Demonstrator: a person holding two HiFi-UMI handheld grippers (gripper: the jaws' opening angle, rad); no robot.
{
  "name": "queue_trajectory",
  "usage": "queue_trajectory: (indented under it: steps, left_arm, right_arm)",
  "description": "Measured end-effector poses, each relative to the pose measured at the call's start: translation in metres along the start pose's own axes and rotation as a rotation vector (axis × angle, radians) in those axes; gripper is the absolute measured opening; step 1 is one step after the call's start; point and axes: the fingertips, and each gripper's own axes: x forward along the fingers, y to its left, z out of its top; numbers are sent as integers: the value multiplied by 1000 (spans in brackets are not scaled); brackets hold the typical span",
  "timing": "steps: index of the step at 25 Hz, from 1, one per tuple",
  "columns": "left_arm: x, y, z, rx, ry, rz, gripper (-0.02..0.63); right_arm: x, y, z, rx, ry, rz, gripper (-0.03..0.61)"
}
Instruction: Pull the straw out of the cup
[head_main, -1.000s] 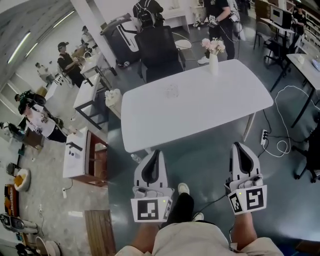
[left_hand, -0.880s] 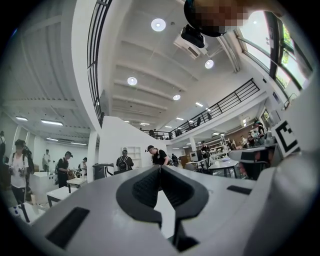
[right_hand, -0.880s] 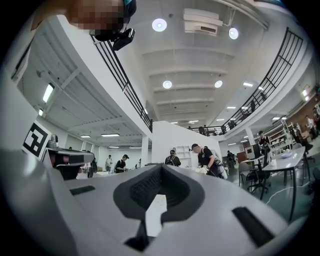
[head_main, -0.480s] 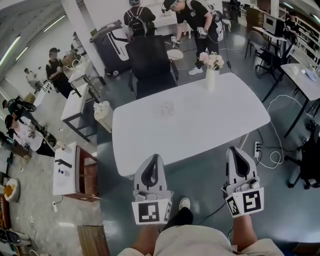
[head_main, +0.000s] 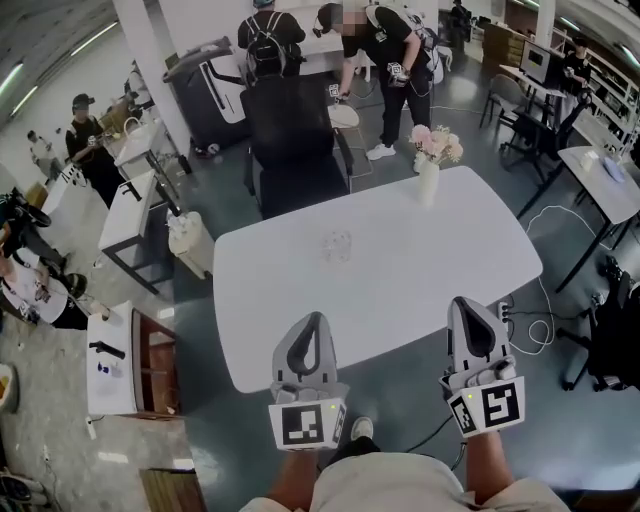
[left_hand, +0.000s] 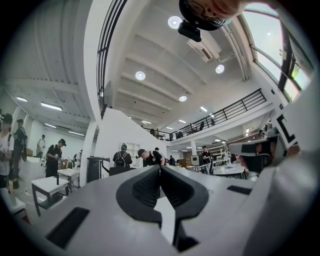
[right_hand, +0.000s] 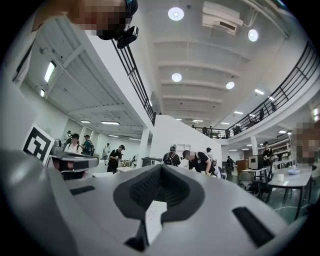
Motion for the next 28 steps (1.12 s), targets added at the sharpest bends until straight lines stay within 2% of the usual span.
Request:
queue_trajectory:
  steps: [11, 19, 28]
  left_arm:
    - [50, 49, -5, -12, -26, -3, 6]
    - [98, 69, -14, 8, -8, 49, 6]
    - [175, 101, -23, 38, 15, 171, 6]
  right_arm:
    - [68, 11, -1, -31, -12, 4, 0]
    - [138, 1, -19, 0, -11, 86, 0]
    - [251, -22, -39, 57, -41, 212, 0]
